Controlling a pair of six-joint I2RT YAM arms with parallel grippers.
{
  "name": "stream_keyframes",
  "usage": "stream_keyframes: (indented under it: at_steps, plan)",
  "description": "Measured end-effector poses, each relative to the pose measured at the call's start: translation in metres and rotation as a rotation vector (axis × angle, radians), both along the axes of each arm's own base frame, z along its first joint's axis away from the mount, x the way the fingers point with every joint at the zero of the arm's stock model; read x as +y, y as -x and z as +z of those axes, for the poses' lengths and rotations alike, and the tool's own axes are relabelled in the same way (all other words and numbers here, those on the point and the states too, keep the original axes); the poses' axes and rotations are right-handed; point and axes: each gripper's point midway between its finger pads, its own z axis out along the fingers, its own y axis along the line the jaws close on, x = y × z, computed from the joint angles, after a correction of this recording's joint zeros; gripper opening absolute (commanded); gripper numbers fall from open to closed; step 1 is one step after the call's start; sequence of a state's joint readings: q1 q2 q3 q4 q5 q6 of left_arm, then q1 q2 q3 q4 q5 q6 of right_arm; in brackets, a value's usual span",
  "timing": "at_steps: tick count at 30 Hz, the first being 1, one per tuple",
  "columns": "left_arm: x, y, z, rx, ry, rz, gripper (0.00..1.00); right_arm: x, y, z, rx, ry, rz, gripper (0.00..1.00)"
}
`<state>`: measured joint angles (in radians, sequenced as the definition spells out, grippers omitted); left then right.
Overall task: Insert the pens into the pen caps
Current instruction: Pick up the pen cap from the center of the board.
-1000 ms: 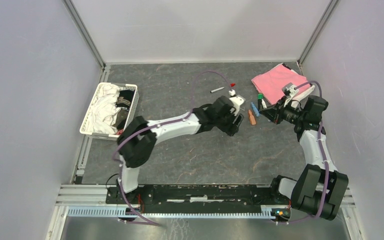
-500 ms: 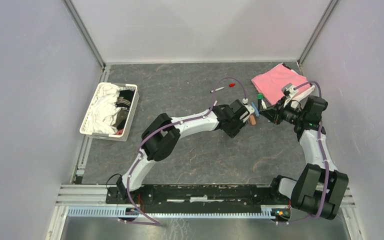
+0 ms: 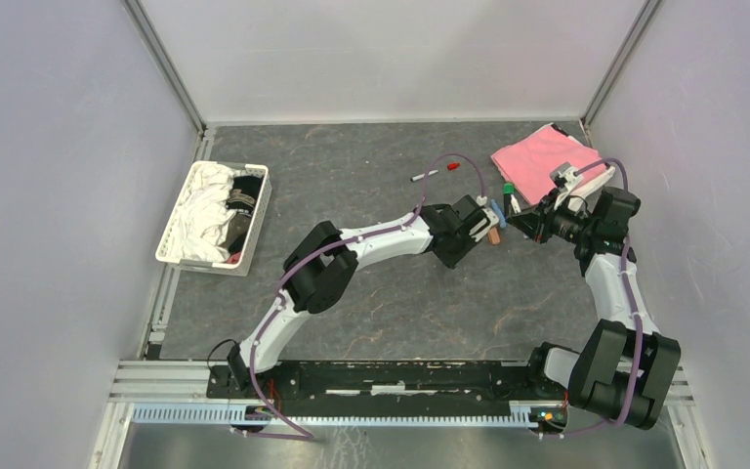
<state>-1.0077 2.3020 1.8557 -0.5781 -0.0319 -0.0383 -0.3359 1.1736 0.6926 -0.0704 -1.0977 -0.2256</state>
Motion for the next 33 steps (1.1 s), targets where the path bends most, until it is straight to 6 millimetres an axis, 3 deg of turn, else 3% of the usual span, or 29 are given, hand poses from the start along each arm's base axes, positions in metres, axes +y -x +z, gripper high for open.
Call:
stream_keyframes:
  at_steps: [13,22,27,31,33]
  plan:
    - [0.0088,-0.0035,-0.0024,-0.041,-0.072,-0.001,0.29,0.0005,0.0004,0.0003,-0.001,-0.002,0.004,0.00]
    - [0.0036,-0.0057,-0.0021,-0.050,-0.080,-0.011,0.29,0.0010,0.0007,0.0006,-0.001,-0.004,0.006,0.00]
    - [0.0016,-0.0059,-0.0022,-0.048,-0.076,-0.013,0.19,0.0011,0.0008,0.0007,-0.001,-0.004,0.007,0.00]
    - [0.0020,-0.0056,-0.0031,-0.048,-0.078,-0.013,0.03,0.0011,0.0008,0.0007,-0.002,-0.004,0.007,0.00]
    - [0.0022,-0.0053,-0.0035,-0.050,-0.076,-0.013,0.02,0.0011,0.0008,0.0009,-0.002,-0.004,0.008,0.00]
